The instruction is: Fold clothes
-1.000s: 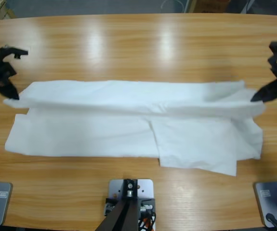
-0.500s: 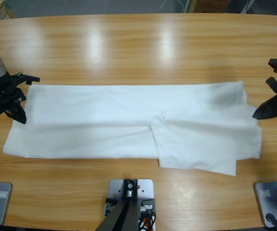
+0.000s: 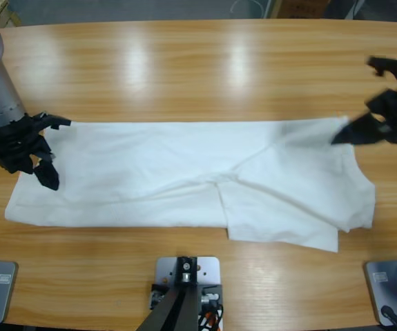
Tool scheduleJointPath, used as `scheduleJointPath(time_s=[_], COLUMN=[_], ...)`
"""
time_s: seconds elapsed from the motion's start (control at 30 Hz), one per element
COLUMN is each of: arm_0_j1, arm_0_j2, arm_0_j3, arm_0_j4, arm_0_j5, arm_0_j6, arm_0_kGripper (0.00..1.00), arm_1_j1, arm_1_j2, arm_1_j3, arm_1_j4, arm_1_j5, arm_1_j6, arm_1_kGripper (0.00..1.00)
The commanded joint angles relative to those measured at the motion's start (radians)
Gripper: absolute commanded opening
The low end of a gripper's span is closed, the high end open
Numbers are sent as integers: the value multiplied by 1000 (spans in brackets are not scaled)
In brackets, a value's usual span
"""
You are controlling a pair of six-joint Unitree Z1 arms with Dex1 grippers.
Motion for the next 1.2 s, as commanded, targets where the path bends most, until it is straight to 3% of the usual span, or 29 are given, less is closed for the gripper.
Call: scheduleJointPath(time_s=[0.03, 0.2, 0.53, 0.67, 0.9, 0.97, 1.2], arm_0_j1=[-25, -23, -17, -17, -15, -11, -11], arm_0_j2=[-109, -164, -128, -134, -143, -144, -154], arm_0_j3=[55, 152, 172, 193, 201, 202, 225], arm_0_j4=[-88, -247, -266, -273, -283, -288, -313], arm_0_j5=[-17, -58, -74, -74, -74, -74, -77], arm_0_j6=[-145, -258, -249, -247, -246, -246, -246], arm_0_kGripper=[1000, 1000, 1000, 1000, 1000, 1000, 1000], arm_1_j1=[62, 62, 32, 33, 36, 37, 47], arm_1_j2=[212, 327, 412, 421, 443, 462, 390], arm_1_j3=[-10, -10, -5, -4, -2, -8, -18], arm_1_j4=[-131, -149, -151, -141, -133, -118, -80], arm_1_j5=[-61, -44, 5, 53, 71, 103, 152], arm_1_j6=[-202, -268, -296, -305, -310, -335, -372], arm_1_kGripper=[651, 651, 601, 378, 334, 13, 0])
